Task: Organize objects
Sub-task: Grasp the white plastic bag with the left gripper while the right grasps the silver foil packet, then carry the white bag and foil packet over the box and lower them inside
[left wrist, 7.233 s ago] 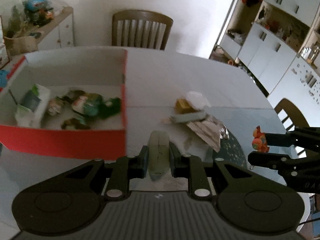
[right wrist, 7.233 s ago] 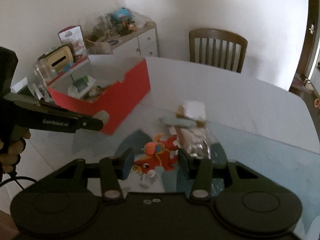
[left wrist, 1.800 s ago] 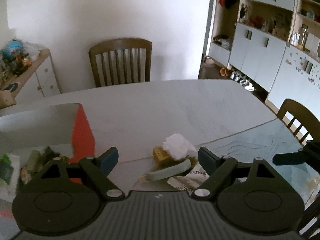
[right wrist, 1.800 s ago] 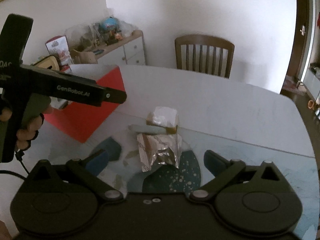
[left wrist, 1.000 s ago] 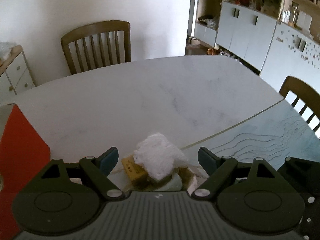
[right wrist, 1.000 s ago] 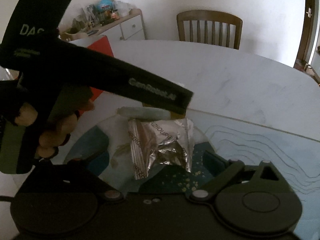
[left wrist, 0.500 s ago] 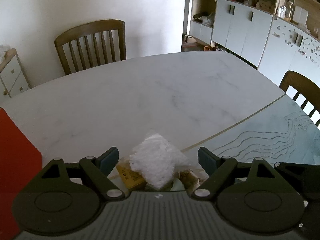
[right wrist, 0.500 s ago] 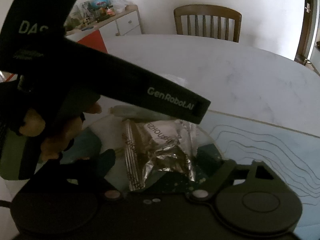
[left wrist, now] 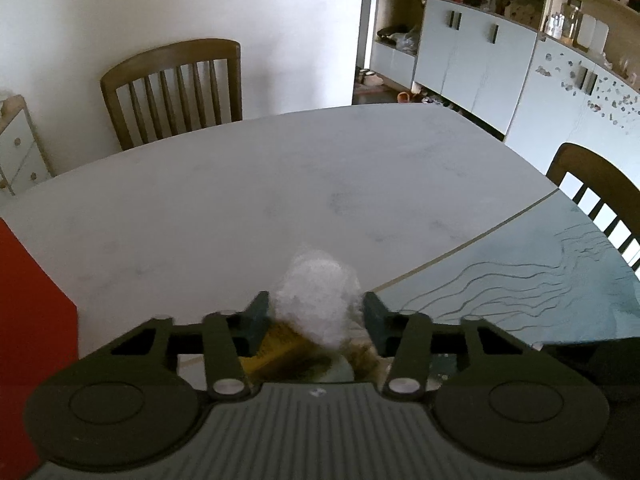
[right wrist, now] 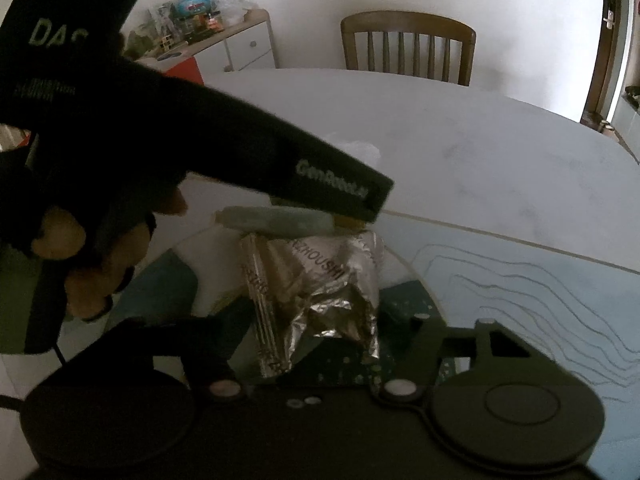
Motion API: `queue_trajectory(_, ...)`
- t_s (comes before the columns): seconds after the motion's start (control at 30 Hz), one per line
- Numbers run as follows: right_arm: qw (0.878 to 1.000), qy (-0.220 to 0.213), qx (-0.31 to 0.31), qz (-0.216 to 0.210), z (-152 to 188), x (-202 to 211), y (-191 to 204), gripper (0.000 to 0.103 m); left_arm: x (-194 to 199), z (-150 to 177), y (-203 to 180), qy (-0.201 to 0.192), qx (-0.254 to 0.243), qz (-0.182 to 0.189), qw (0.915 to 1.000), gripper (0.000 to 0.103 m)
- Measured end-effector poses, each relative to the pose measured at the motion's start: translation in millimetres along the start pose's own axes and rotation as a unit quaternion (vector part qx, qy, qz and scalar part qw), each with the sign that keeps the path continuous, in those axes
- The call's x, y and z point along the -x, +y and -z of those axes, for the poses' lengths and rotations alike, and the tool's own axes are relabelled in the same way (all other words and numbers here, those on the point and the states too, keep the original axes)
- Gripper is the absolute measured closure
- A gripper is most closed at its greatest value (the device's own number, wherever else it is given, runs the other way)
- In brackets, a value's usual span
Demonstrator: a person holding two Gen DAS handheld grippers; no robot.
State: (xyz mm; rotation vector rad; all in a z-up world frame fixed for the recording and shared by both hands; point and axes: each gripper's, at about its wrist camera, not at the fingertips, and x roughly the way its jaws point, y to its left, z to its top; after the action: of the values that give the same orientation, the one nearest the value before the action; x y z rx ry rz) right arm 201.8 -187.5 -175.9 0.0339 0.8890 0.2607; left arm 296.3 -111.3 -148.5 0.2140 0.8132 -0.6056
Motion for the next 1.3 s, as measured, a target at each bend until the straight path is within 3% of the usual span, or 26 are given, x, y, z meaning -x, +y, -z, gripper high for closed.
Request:
queue_trajectory(0.2, 1.0, -0.002, -0.005, 0.009, 10, 10, 0, 0.059, 3, -4, 1, 0.001, 0.007, 0.003, 1.0, 0.065)
queue_trajectory(0.7, 0.999, -0.025, -0.034, 0.03, 26, 73, -8, 0.06, 56, -6, 16, -0.021, 0.05, 0.014, 0.9984, 0.065)
queue_trajectory(0.93, 0.998, -0.045, -0.04, 0.033, 16, 105, -7, 0.06, 95, -3, 29, -0.037, 0.066, 0.014, 0.9971, 0.065)
queue_trajectory(1.3, 0.998, -0.062, -0.01, 0.018, -16, 138, 26, 0.06, 158, 11, 54, -0.054, 0.082, -0.003, 0.9952, 0.065)
